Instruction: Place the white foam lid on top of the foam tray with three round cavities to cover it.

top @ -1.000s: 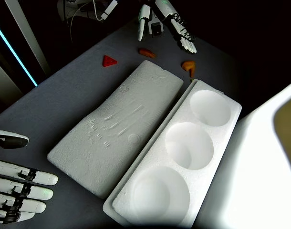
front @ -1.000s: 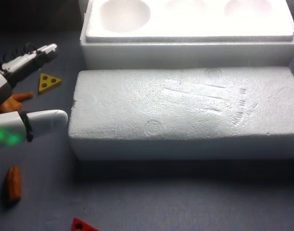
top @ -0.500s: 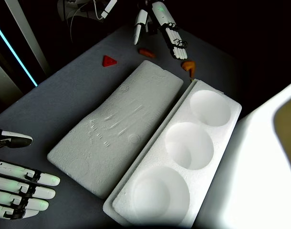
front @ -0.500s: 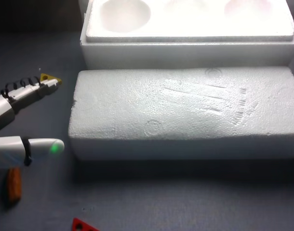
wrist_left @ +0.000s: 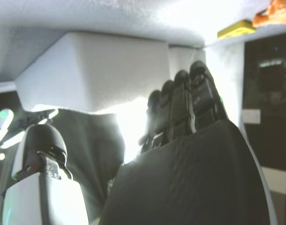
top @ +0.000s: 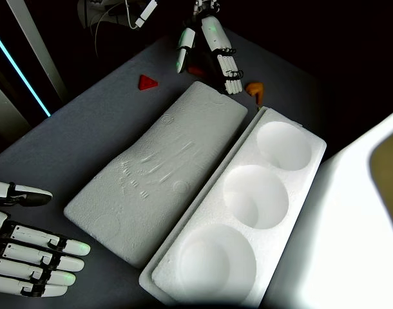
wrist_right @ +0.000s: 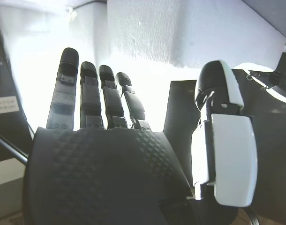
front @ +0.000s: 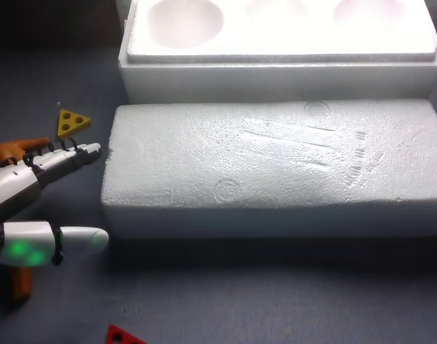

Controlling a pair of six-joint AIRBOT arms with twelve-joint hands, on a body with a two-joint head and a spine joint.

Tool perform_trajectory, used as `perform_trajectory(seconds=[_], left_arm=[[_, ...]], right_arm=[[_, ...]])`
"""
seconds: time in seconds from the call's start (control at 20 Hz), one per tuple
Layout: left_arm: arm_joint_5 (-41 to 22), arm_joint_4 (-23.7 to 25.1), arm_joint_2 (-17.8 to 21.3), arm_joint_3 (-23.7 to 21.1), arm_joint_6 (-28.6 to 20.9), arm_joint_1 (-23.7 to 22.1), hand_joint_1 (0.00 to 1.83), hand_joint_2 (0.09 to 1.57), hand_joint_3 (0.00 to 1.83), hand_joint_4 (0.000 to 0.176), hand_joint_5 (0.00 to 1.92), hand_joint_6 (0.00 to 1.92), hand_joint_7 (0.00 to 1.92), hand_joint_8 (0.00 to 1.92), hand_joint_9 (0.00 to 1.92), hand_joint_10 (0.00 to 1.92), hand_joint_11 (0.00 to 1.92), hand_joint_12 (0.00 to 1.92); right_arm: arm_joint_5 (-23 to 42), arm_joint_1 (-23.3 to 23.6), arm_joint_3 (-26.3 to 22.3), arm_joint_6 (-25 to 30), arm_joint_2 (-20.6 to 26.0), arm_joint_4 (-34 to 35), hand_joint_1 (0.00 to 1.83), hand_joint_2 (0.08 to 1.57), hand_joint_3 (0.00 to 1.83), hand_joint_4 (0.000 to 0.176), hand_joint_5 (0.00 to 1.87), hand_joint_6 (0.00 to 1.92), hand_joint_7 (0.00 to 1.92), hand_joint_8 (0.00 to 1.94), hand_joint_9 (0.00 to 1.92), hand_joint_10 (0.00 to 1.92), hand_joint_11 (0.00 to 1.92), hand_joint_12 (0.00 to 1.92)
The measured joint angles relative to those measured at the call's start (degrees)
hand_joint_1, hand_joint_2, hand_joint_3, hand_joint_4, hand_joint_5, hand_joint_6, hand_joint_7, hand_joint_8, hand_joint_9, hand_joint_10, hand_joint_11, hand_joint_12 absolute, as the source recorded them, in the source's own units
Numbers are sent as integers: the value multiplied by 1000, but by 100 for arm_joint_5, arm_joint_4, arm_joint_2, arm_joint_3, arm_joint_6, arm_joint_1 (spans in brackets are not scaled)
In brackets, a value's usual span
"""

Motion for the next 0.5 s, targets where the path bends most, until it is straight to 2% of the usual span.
perform_trajectory(seconds=[0.25,0.3,0.35,0.45,0.5], left_arm=[[87,-133,-109,35,122,-70,479,1020,0,0,0,0,0,0,0,0,0,0],[107,-142,-120,37,131,-70,496,1015,0,7,0,0,0,0,0,0,0,0],[92,-144,-144,46,127,-70,497,1013,0,0,3,1,0,0,0,0,0,0],[105,-166,-157,61,133,-76,479,1014,0,0,3,1,0,0,0,0,0,0],[98,-190,-181,83,155,-87,461,1010,0,0,0,0,0,0,0,0,0,0]], right_arm=[[-142,94,138,-7,-170,146,572,1103,0,0,0,0,0,0,0,0,0,0],[-155,111,175,-11,-201,186,572,1096,0,0,0,0,0,0,0,0,0,0],[-160,111,192,-11,-221,249,593,1089,0,0,0,0,0,0,0,0,1,0],[-170,129,254,-13,-291,297,578,1091,0,0,0,0,0,0,0,0,47,26],[-201,155,275,-7,-328,334,583,1082,9,0,0,0,0,0,0,0,9,292]])
